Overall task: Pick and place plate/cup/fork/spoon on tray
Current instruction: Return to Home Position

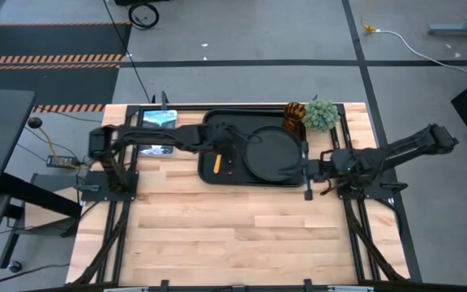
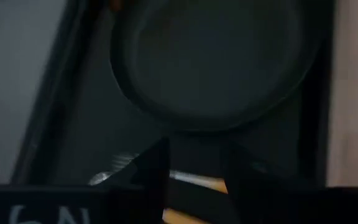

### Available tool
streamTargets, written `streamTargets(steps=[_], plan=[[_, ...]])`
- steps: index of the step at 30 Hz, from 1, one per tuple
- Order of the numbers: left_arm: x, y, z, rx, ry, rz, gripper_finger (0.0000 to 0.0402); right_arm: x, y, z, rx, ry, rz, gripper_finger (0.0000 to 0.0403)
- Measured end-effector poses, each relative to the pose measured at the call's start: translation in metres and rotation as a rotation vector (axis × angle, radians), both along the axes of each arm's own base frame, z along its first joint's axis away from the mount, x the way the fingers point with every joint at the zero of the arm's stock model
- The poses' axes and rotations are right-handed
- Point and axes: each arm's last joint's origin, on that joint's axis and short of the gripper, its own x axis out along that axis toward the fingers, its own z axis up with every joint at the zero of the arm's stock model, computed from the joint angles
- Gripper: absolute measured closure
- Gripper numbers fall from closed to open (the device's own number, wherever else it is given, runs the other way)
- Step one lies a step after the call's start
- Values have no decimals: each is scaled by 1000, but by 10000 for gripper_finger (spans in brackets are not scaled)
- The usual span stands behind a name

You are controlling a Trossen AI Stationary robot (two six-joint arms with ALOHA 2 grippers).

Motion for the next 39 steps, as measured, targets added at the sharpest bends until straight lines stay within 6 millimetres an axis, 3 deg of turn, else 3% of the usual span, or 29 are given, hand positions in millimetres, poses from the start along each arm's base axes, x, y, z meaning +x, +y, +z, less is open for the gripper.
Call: streamTargets(steps=[9, 17, 27, 32, 39], plan=[[-35, -16, 68, 43, -156, -62, 260, -24, 0, 8, 143, -24, 109, 359], [-57, -29, 95, 24, -223, -69, 260, -32, -1, -26, 234, -204, 127, 359], [-61, -62, 89, -5, -149, -160, 260, -51, -10, -60, 295, -327, 21, 359], [-66, -78, 69, -21, -90, -188, 260, -58, -13, -59, 307, -359, -38, 361], [-91, -88, 42, -53, -116, -182, 265, -70, -16, -55, 294, -394, -31, 379]])
